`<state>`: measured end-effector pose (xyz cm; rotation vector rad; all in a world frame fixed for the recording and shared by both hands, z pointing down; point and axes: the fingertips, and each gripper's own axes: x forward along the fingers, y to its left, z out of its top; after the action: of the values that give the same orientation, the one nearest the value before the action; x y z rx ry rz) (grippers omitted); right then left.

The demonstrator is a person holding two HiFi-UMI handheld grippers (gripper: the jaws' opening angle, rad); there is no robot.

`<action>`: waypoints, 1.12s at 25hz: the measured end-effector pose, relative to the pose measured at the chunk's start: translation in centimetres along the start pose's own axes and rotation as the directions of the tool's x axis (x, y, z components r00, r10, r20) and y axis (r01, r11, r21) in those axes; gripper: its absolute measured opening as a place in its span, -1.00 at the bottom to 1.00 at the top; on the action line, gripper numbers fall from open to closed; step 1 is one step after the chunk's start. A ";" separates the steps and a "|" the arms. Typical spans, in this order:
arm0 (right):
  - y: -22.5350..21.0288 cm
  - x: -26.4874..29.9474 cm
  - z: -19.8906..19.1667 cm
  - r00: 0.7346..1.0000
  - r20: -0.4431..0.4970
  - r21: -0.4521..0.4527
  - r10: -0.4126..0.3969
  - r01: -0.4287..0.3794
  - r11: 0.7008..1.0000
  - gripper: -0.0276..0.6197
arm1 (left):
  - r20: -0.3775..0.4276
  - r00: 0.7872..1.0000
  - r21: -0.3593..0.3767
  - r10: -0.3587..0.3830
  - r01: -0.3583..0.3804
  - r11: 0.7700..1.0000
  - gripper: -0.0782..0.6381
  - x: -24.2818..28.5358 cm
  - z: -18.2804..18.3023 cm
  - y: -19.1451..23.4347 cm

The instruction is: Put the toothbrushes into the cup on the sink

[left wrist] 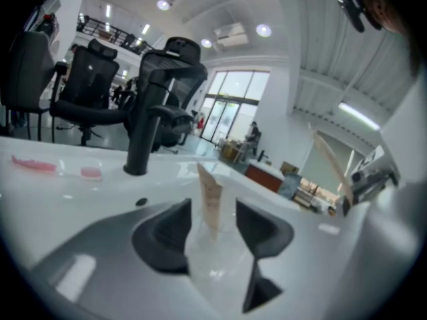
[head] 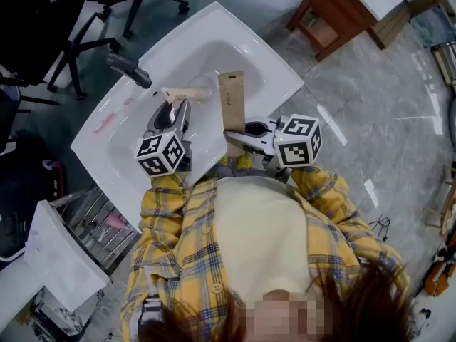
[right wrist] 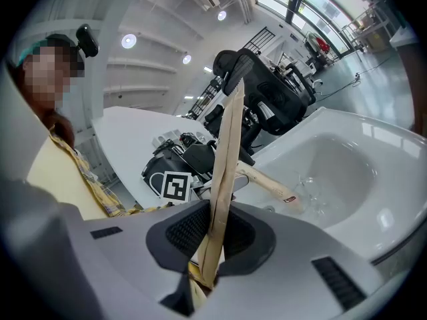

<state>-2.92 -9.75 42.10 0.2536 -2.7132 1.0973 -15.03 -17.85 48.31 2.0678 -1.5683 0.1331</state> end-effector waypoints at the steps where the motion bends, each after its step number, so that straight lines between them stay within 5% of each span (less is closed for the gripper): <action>1: 0.0 0.0 0.0 1.000 0.000 0.000 0.000 0.000 1.000 -0.78 | -0.002 1.000 -0.007 -0.003 0.003 1.000 -0.24 -0.4 -0.1 -0.1; 11: 0.2 0.1 -0.3 1.000 0.002 0.002 -0.001 0.001 1.000 -0.78 | 0.092 0.996 0.010 -0.013 0.012 1.000 -0.27 -6.7 2.1 -2.0; 16: 0.4 0.5 -0.3 1.000 -0.003 -0.004 0.004 -0.004 1.000 -0.78 | 0.213 0.968 0.073 -0.135 0.122 0.990 -0.42 -8.7 6.2 -5.3; 18: 0.5 0.6 -0.3 1.000 -0.005 -0.008 0.008 -0.008 1.000 -0.78 | 0.195 0.942 0.065 -0.272 0.264 0.962 -0.41 -8.6 6.9 -7.5; 22: 0.8 0.7 -0.3 1.000 -0.019 -0.021 0.023 -0.023 1.000 -0.78 | 0.103 0.855 -0.009 -0.509 0.512 0.859 -0.41 -7.2 6.6 -11.3; 28: 1.4 0.6 -0.6 0.998 -0.055 -0.069 0.038 -0.042 0.997 -0.78 | 0.056 0.797 0.008 -0.601 0.602 0.799 -0.40 -6.1 6.8 -14.1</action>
<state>-3.79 -8.41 41.78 0.1574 -2.7134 1.0023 -5.61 -13.24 35.16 2.4709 -0.8562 -0.1694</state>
